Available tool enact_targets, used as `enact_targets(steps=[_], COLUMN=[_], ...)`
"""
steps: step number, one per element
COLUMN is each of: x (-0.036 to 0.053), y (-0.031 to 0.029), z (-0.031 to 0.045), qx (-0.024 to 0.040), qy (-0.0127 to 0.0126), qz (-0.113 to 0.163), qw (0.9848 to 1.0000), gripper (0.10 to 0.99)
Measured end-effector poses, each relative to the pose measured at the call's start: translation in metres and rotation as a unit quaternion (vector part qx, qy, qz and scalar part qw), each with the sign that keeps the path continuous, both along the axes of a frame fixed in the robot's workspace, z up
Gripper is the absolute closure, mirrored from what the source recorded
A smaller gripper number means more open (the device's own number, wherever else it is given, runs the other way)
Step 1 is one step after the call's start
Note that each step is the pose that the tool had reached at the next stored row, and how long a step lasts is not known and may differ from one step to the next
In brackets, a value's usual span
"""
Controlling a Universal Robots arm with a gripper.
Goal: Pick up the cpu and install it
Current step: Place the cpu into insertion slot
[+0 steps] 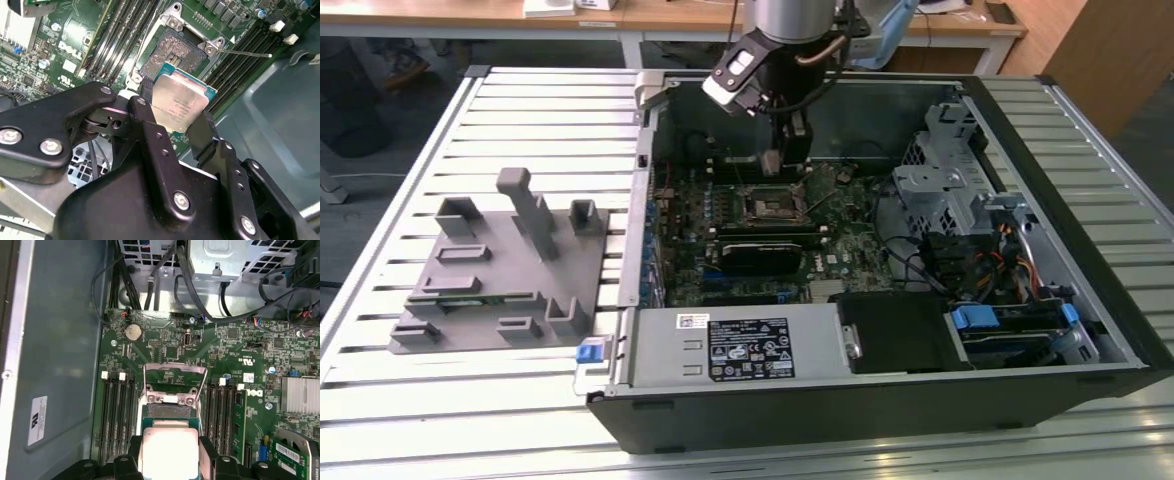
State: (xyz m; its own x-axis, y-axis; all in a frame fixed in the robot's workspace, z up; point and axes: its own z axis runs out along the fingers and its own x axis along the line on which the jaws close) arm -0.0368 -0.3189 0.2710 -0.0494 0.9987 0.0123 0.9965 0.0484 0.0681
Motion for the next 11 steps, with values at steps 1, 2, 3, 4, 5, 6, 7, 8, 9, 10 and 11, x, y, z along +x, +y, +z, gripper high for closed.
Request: enact_targets(steps=[1,2,3,4,5,6,7,8,9,10,11], x=[0.0,0.0,0.0,0.0,0.0,0.0,0.0,0.0,0.0,0.0,0.0], y=[0.0,0.0,0.0,0.0,0.0,0.0,0.0,0.0,0.0,0.0,0.0], z=[-0.0018,-0.0036,-0.0054,-0.0072,-0.0091,-0.0108,-0.0121,-0.0126,-0.0126,-0.0126,-0.0132], qx=[-0.0001,-0.0002,-0.0004,-0.0004,-0.0004,-0.0004,-0.0004,-0.0004,-0.0005,-0.0006,-0.0004], qy=[0.0,0.0,0.0,-0.0001,-0.0001,-0.0001,-0.0001,-0.0001,-0.0001,0.0,-0.0001], qz=[0.0,0.0,0.0,0.0,0.0,0.0,0.0,0.0,0.0,0.0,0.0], qw=[1.0,1.0,1.0,1.0,1.0,1.0,1.0,1.0,1.0,1.0,1.0], gripper=[0.553,0.553,0.553,0.553,0.553,0.553,0.553,0.553,0.553,0.553,0.553])
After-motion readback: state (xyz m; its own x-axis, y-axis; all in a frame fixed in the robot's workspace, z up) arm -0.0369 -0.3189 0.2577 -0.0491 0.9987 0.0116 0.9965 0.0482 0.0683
